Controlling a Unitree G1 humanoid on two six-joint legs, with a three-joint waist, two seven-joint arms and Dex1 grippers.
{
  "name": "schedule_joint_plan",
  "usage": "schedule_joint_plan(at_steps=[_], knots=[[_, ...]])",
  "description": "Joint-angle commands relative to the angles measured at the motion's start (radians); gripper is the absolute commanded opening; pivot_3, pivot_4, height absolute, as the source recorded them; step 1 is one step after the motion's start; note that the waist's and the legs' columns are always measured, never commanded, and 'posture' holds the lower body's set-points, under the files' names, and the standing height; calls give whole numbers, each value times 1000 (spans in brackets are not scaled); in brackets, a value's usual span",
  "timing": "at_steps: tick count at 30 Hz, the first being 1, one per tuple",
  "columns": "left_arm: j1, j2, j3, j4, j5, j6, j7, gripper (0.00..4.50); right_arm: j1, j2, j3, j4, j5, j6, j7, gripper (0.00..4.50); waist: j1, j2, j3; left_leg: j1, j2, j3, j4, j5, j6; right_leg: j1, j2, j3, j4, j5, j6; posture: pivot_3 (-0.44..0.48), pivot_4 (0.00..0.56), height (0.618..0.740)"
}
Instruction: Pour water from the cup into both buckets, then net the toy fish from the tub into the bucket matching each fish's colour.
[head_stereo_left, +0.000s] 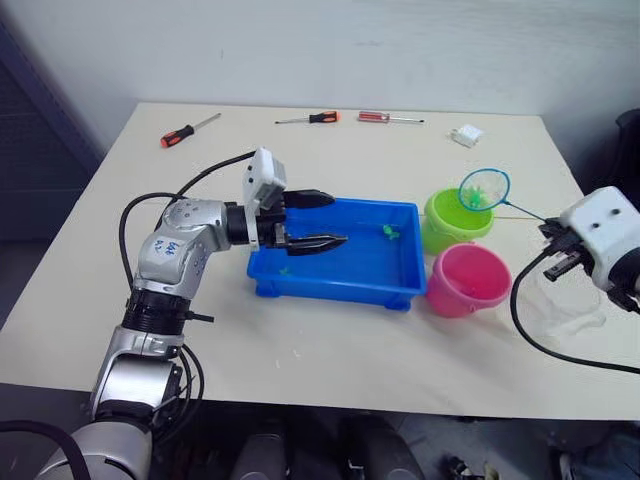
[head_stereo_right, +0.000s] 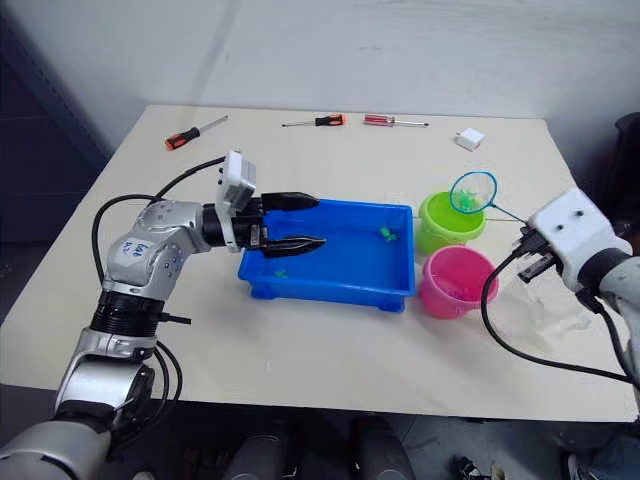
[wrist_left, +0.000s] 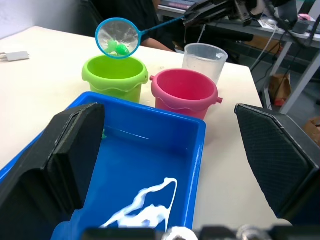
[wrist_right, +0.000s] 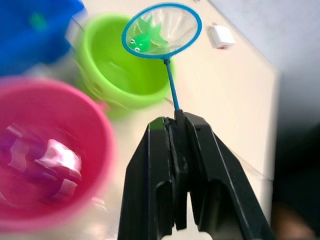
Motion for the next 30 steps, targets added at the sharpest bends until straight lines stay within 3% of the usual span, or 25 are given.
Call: schedule_joint_plan(at_steps=[1,5,9,14,27,30], knots=[[-28,-2,7,9,8,-30,-11,4487,-30,-154,145,123,-267,-324,-59,0,-2,0,0,0,0,0,0,0,0,0,0,0,0,0,0,0,150,740],[-29,-5,2,14,13,-41,-11,4487,-103,-231,231,247,-405,-537,-121,0,-6,0,0,-1,0,-1,0,2,-4,0,0,-1,-1,0,0,0,150,740],[-30,-5,4,16,17,-49,-7,4487,-154,-246,198,311,-444,-608,-146,0,-5,0,0,-1,0,0,0,3,-4,0,0,0,-1,0,0,0,150,740],[-27,-1,7,19,24,-56,-6,4487,-121,-268,204,303,-465,-737,-121,0,-5,0,0,-1,0,0,0,3,-4,0,0,-1,-1,0,0,0,150,740],[-44,-2,1,65,61,-106,-15,4487,-144,-243,227,343,-496,-809,-81,0,-6,0,0,-1,0,0,1,3,-4,0,0,0,0,0,0,0,150,740],[-45,-2,1,69,65,-111,-15,4487,-178,-224,182,373,-515,-777,-140,0,-6,0,0,-1,0,0,1,3,-4,0,0,0,0,0,0,0,150,740]])
